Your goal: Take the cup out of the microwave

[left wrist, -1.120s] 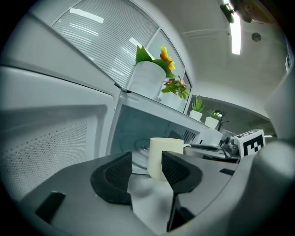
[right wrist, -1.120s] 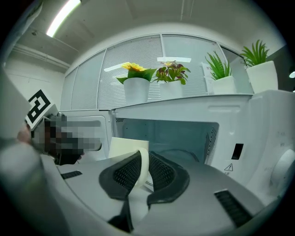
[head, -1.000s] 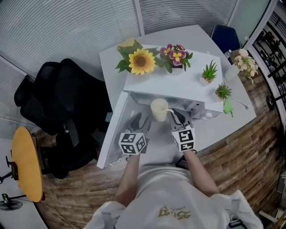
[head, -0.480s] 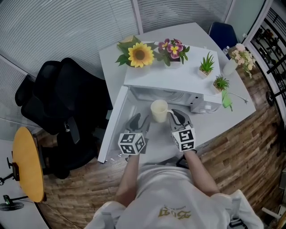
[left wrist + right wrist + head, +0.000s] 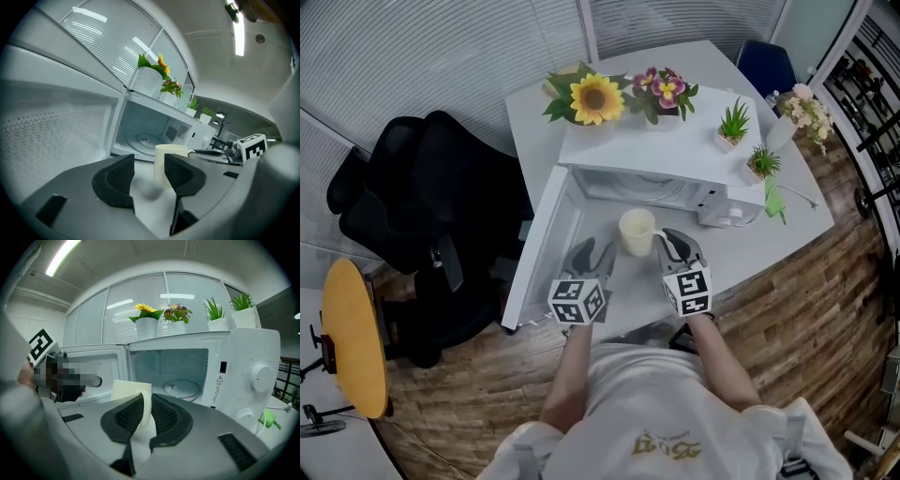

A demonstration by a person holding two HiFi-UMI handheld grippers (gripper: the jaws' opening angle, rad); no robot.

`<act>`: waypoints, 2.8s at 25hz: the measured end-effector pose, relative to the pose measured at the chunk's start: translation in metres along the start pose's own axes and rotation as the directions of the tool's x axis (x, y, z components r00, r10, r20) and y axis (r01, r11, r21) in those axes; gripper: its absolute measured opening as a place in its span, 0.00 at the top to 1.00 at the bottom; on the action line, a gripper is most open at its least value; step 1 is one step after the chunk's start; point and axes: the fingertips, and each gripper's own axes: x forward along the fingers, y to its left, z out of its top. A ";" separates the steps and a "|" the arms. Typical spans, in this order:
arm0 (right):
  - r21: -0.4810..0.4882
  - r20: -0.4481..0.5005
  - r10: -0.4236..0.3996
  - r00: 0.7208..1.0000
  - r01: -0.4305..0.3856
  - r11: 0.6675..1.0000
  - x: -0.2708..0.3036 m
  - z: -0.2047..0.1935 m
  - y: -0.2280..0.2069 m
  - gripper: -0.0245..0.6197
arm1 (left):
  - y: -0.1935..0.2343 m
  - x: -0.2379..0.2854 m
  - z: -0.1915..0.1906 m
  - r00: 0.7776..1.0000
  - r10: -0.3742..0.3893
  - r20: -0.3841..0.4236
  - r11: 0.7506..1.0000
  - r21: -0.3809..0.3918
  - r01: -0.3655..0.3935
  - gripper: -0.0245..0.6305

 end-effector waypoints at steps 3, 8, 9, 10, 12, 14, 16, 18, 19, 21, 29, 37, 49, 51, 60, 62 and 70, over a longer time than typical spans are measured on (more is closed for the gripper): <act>-0.007 -0.013 -0.004 1.000 0.004 1.000 -0.003 -0.006 -0.001 0.87 | 0.000 -0.005 -0.010 1.000 0.004 -0.009 1.000 -0.012 -0.004 0.66; -0.015 -0.023 -0.002 1.000 0.002 1.000 -0.003 -0.012 0.001 0.87 | 0.002 -0.009 -0.022 1.000 0.011 -0.021 1.000 -0.024 -0.011 0.65; -0.016 -0.026 -0.001 1.000 0.001 1.000 -0.003 -0.014 0.002 0.87 | 0.002 -0.010 -0.023 1.000 0.011 -0.022 1.000 -0.025 -0.012 0.64; -0.017 -0.030 0.001 1.000 -0.002 1.000 -0.003 -0.016 0.003 0.87 | 0.002 -0.010 -0.025 1.000 0.011 -0.024 1.000 -0.027 -0.012 0.64; -0.020 -0.037 0.006 0.999 -0.007 1.000 -0.003 -0.019 0.005 0.87 | 0.002 -0.010 -0.028 0.999 0.011 -0.030 0.999 -0.030 -0.012 0.65; -0.021 -0.043 0.010 0.999 -0.011 1.000 -0.004 -0.023 0.006 0.87 | 0.001 -0.010 -0.031 0.999 0.010 -0.038 1.000 -0.029 -0.011 0.65; -0.019 -0.051 0.013 0.999 -0.014 1.000 -0.005 -0.027 0.007 0.87 | 0.000 -0.009 -0.033 0.999 0.010 -0.043 1.000 -0.029 -0.012 0.65; -0.020 -0.061 0.015 0.998 -0.016 1.000 -0.004 -0.030 0.008 0.87 | 0.001 -0.009 -0.033 0.999 0.013 -0.046 0.999 -0.029 -0.014 0.65; -0.022 -0.067 0.017 0.998 -0.018 1.000 -0.003 -0.032 0.008 0.87 | 0.002 -0.008 -0.033 0.999 0.015 -0.047 0.999 -0.029 -0.016 0.65; -0.028 -0.075 0.021 0.997 -0.023 0.999 -0.002 -0.034 0.009 0.87 | 0.004 -0.008 -0.033 0.999 0.020 -0.047 0.999 -0.029 -0.022 0.65; -0.042 -0.088 0.053 0.995 -0.057 0.997 0.008 -0.040 0.016 0.87 | 0.013 -0.009 -0.035 0.998 0.044 -0.052 0.998 -0.042 -0.046 0.65; -0.045 -0.096 0.069 0.993 -0.073 0.996 0.019 -0.044 0.019 0.87 | 0.019 -0.009 -0.041 0.997 0.055 -0.062 0.997 -0.050 -0.059 0.65; -0.075 -0.088 0.085 0.993 -0.091 0.993 0.027 -0.046 0.024 0.86 | 0.031 -0.012 -0.045 0.995 0.074 -0.073 0.995 -0.060 -0.078 0.65; -0.077 -0.091 0.083 0.992 -0.090 0.993 0.027 -0.047 0.024 0.86 | 0.033 -0.013 -0.045 0.994 0.077 -0.071 0.995 -0.065 -0.082 0.65; -0.131 -0.148 0.094 0.984 -0.114 0.985 0.025 -0.067 0.028 0.86 | 0.033 -0.015 -0.048 0.995 0.075 -0.071 0.994 -0.071 -0.080 0.65; -0.130 -0.164 0.093 0.982 -0.115 0.985 0.027 -0.072 0.030 0.86 | 0.035 -0.015 -0.048 0.995 0.077 -0.070 0.994 -0.072 -0.082 0.65; -0.112 -0.212 0.099 0.972 -0.125 0.986 0.039 -0.081 0.035 0.86 | 0.039 -0.015 -0.046 0.994 0.081 -0.071 0.994 -0.071 -0.086 0.65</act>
